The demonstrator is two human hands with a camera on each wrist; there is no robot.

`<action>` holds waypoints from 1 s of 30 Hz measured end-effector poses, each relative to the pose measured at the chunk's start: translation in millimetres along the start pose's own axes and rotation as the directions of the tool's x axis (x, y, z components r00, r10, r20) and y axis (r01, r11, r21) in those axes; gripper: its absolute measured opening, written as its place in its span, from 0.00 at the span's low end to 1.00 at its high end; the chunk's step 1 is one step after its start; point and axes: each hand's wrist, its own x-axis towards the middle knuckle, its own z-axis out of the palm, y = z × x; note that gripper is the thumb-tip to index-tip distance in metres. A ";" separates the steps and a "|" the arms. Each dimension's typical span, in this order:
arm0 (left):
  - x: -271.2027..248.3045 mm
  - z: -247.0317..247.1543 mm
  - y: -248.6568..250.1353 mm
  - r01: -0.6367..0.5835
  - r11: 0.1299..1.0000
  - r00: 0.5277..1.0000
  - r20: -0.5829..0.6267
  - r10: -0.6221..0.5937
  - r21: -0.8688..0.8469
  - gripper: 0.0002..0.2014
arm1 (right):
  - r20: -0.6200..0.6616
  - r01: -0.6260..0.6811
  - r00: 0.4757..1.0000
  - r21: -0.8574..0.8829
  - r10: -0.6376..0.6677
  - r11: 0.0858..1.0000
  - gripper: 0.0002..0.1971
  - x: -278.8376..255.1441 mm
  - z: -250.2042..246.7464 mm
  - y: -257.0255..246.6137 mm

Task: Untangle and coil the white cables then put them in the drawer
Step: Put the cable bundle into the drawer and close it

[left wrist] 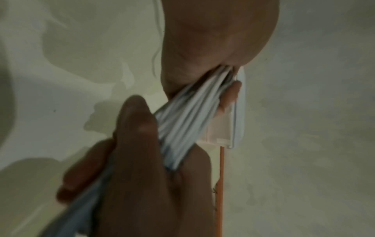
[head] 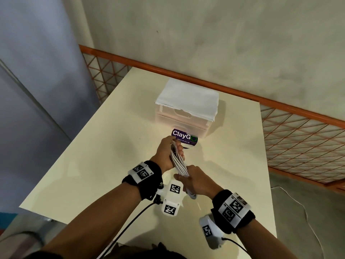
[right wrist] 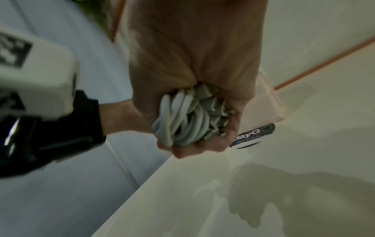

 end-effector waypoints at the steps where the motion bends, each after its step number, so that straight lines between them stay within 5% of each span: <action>1: 9.4 -4.7 2.9 0.028 1.000 0.999 0.023 -0.028 -0.003 0.27 | 0.018 -0.016 1.000 0.026 0.015 1.000 0.22 6.9 -3.5 3.3; 7: 71.0 -27.5 22.5 0.034 0.980 0.998 -0.054 -0.023 0.195 0.24 | -0.019 -0.107 0.994 0.048 0.108 0.993 0.20 33.8 -27.8 28.3; 17: 128.5 -1.4 32.6 -0.072 0.995 0.995 -0.059 0.076 0.075 0.33 | -0.086 -0.202 0.973 0.127 0.213 0.971 0.21 37.4 -37.4 59.1; 24: 120.6 -19.3 13.0 -0.086 0.974 0.987 -0.116 0.112 0.208 0.17 | -0.146 -0.089 0.983 0.152 0.111 0.984 0.23 42.2 -63.7 44.0; 30: 104.9 -45.0 -16.1 -0.028 0.988 0.992 -0.116 0.046 0.149 0.21 | -0.097 0.059 0.993 -0.011 -0.060 0.998 0.15 94.6 -87.3 -3.4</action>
